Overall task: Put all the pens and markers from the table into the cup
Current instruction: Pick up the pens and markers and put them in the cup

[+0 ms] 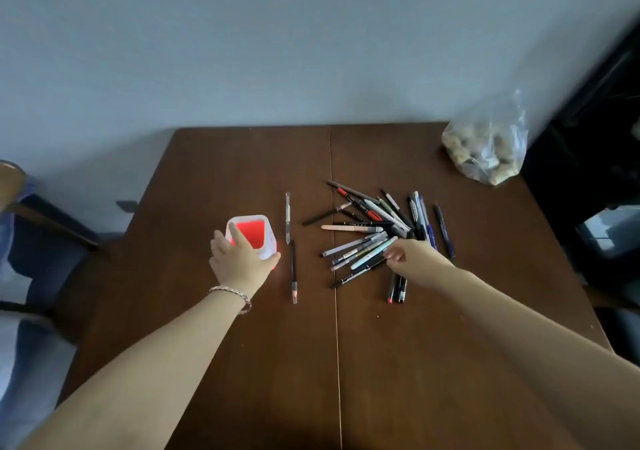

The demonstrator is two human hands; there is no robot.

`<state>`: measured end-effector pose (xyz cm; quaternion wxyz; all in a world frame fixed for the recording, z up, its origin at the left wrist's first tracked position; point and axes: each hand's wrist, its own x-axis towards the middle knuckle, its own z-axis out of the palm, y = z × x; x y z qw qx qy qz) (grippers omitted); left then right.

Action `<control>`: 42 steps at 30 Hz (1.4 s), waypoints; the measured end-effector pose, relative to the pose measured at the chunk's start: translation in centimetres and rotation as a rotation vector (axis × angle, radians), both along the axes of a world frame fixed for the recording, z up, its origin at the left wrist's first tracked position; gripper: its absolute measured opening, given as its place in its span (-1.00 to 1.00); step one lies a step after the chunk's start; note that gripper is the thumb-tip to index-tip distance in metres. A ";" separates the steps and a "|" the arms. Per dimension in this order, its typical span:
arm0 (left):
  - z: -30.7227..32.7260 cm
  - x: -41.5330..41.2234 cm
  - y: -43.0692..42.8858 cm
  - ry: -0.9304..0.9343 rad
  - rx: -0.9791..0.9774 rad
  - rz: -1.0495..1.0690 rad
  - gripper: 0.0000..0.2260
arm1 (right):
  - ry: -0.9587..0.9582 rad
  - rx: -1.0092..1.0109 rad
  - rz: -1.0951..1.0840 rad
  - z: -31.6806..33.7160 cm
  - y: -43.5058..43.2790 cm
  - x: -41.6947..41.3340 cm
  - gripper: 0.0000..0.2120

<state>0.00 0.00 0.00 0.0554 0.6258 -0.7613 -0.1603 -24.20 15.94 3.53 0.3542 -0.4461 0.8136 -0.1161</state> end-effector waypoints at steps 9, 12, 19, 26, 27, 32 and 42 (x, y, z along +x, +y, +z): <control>-3.1 -0.2 -2.2 0.226 0.012 0.198 -0.11 | 0.276 0.064 0.076 -5.7 -3.2 -3.1 -0.61; -3.5 1.0 -1.5 0.257 0.025 0.164 -0.12 | 0.414 0.057 0.261 -7.5 -5.7 -3.6 -0.54; -3.9 3.3 0.4 0.373 0.053 0.017 -0.13 | 0.544 0.176 0.503 -9.0 -8.2 -3.6 -0.64; -4.1 3.9 2.4 0.413 0.038 -0.049 -0.08 | 0.336 0.274 0.331 -9.0 -7.3 -3.9 -0.62; -4.1 3.9 2.5 0.421 0.041 -0.050 -0.08 | 0.310 0.254 0.304 -9.2 -7.0 -3.8 -0.64; -4.3 4.1 3.2 0.461 0.061 -0.073 -0.11 | 0.239 0.097 0.192 -9.1 -4.8 -2.9 -0.75; -2.8 4.7 5.5 0.472 0.175 0.017 -0.12 | -0.243 -0.117 0.222 2.8 -3.6 5.9 -0.71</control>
